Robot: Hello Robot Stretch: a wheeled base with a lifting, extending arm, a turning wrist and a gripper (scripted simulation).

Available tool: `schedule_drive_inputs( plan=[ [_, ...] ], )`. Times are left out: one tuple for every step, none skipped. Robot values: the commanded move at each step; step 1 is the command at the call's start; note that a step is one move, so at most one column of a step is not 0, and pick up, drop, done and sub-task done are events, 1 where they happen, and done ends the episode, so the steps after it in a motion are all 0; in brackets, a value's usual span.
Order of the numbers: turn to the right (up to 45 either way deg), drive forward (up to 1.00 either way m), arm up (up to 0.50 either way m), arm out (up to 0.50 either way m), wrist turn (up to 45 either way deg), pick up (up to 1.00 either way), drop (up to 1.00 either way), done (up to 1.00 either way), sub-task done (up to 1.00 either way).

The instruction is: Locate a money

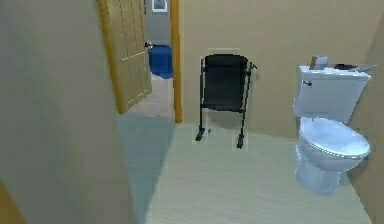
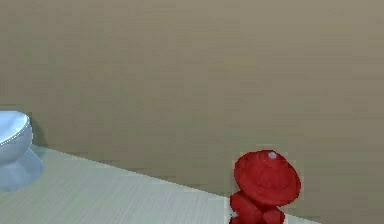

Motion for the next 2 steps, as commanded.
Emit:
schedule_drive_inputs(
  plan=[
    [0.0, 0.95, 0.00, 0.00, 0.0, 0.00, 0.00, 0.00, 0.00],
    [-21.0, 0.00, 0.00, 0.00, 0.0, 0.00, 0.00, 0.00, 0.00]
  ],
)
